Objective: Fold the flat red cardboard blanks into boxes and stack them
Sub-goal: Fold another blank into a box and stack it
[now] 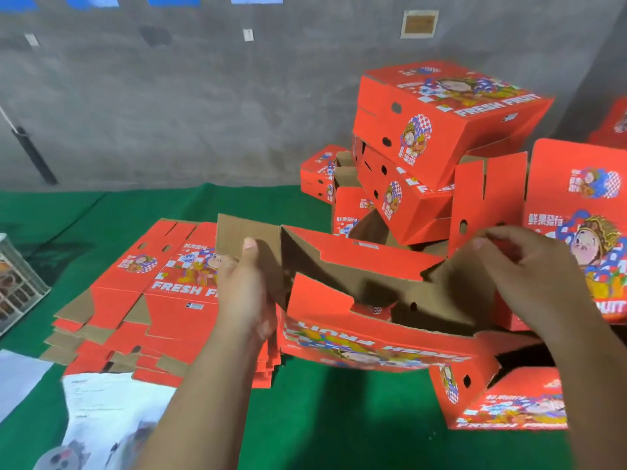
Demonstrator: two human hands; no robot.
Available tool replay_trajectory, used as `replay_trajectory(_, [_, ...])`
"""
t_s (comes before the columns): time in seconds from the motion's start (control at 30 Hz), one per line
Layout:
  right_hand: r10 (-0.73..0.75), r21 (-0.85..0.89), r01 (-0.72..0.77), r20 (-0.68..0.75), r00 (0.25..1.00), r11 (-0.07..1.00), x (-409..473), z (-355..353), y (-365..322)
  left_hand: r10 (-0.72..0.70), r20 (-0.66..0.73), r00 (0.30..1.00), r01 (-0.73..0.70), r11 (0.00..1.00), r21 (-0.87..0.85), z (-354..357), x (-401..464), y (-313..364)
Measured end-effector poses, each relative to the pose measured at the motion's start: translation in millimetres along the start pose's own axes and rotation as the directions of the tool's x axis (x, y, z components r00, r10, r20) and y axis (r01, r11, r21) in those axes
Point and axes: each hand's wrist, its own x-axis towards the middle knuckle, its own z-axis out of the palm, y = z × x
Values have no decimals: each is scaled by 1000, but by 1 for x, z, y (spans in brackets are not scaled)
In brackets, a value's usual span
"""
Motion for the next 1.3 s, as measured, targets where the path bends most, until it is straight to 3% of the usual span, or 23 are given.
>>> replay_trajectory(0.1, [87,111,-97,92,992,989,0,7,11,-27,-60,998,32,995,94,-8,3,-11])
replay_trajectory(0.2, [161,213,-190,150,976,958,-6,24,18,169,-16,985,-155,931,331,-27,3,-31])
replay_trajectory(0.3, [279,433,-447,399,874,783,-23,44,17,364,147,920,-380,728,571,-39,-2,-42])
replay_trajectory(0.4, [276,577,-530,472,837,622,-33,45,11,426,154,892,-421,657,625,-38,6,-43])
replay_trajectory(0.43, [241,550,-496,471,849,672,-34,39,13,430,153,890,-422,648,634,-36,9,-44])
replay_trajectory(0.5, [58,336,-277,536,842,900,-38,22,16,443,160,882,-436,638,634,-33,11,-46])
replay_trajectory(0.53, [-14,219,-150,606,795,964,-38,17,12,452,159,877,-442,635,633,-31,12,-48])
replay_trajectory(0.6, [-88,110,4,775,626,994,-37,11,3,472,143,870,-452,646,615,-26,13,-52])
replay_trajectory(0.67, [-50,24,63,888,458,998,-32,17,-7,463,94,881,-426,692,583,-22,17,-56])
replay_trajectory(0.73, [54,-94,89,926,374,992,-28,25,-6,430,40,902,-381,749,542,-21,19,-58])
replay_trajectory(0.8, [106,-140,60,915,389,988,-27,31,2,375,2,927,-329,810,485,-23,20,-61])
replay_trajectory(0.9, [85,-121,37,858,507,992,-24,36,19,264,-81,961,-220,909,355,-21,20,-65])
replay_trajectory(0.97, [77,-113,41,858,507,993,-17,35,28,180,-142,973,-140,957,254,-12,18,-67])
replay_trajectory(1.2, [159,-170,-37,789,593,985,-1,35,43,14,-97,995,-3,993,115,15,5,-76])
replay_trajectory(1.3, [166,-306,77,691,703,949,-5,44,38,-41,-96,995,51,992,112,0,10,-75])
